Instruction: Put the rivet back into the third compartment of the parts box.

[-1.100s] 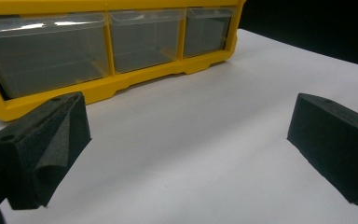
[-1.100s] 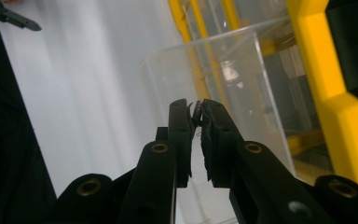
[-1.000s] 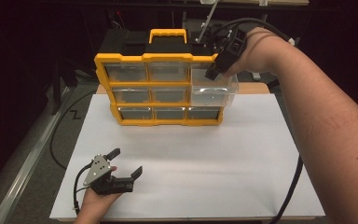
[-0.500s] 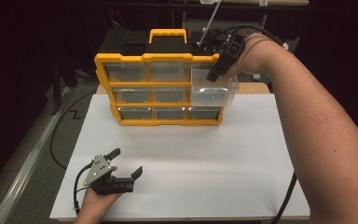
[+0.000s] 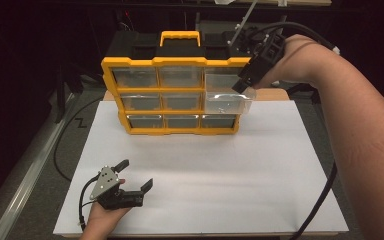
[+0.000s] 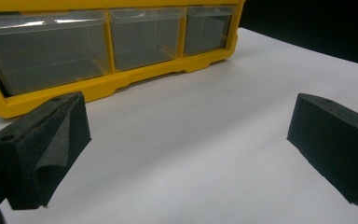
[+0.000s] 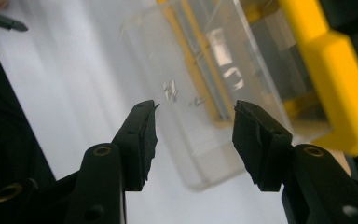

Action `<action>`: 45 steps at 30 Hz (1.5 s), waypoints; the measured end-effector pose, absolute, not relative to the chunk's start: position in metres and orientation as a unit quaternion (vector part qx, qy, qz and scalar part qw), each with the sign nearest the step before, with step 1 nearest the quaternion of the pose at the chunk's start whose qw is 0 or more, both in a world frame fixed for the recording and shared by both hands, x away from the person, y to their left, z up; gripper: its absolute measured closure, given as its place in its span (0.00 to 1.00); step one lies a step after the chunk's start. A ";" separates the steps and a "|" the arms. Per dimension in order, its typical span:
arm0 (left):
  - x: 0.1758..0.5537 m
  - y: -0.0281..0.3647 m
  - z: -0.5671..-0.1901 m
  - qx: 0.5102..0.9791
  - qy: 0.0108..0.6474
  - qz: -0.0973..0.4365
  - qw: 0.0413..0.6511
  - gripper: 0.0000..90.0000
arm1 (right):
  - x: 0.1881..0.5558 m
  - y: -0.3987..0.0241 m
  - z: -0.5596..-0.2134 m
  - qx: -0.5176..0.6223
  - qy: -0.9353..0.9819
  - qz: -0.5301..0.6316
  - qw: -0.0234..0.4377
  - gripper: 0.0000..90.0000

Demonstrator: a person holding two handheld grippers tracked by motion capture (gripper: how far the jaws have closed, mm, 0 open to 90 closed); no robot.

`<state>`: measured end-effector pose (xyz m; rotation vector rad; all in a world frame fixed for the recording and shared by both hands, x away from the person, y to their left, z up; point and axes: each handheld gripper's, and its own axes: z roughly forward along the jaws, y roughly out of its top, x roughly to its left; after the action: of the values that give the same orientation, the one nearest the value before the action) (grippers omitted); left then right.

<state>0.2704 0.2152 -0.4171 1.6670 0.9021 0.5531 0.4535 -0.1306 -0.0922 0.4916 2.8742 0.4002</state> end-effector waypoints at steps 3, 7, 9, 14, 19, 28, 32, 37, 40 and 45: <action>0.271 0.214 -0.417 0.706 0.379 0.233 0.550 0.00 | 0.442 -0.142 -0.095 0.173 0.971 0.131 0.098 0.55; 0.271 0.213 -0.417 0.708 0.379 0.233 0.548 0.00 | 0.428 -0.157 -0.100 0.181 0.971 0.124 0.100 0.55; 0.271 0.212 -0.417 0.708 0.379 0.233 0.549 0.00 | 0.421 -0.165 -0.103 0.185 0.970 0.120 0.099 0.55; 0.271 0.212 -0.417 0.709 0.379 0.234 0.547 0.00 | 0.409 -0.181 -0.116 0.192 0.970 0.113 0.095 0.54; 0.271 0.212 -0.417 0.709 0.380 0.235 0.546 0.00 | 0.402 -0.195 -0.137 0.203 0.970 0.105 0.084 0.54; 0.272 0.213 -0.417 0.708 0.380 0.234 0.547 0.00 | 0.398 -0.200 -0.181 0.206 0.972 0.092 0.068 0.50; 0.272 0.213 -0.417 0.707 0.381 0.234 0.548 0.00 | 0.396 -0.196 -0.201 0.203 0.973 0.089 0.060 0.48; 0.272 0.213 -0.417 0.707 0.380 0.235 0.549 0.00 | 0.395 -0.192 -0.230 0.201 0.974 0.088 0.050 0.42; 0.272 0.213 -0.417 0.707 0.380 0.234 0.549 0.00 | 0.393 -0.189 -0.249 0.206 0.973 0.092 0.038 0.41; 0.272 0.213 -0.417 0.706 0.381 0.234 0.549 0.00 | 0.392 -0.184 -0.285 0.209 0.974 0.085 0.025 0.35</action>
<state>0.2720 0.2135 -0.4173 1.6731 0.9023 0.5552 0.3917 -0.1839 -0.2853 0.6465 3.0119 0.2617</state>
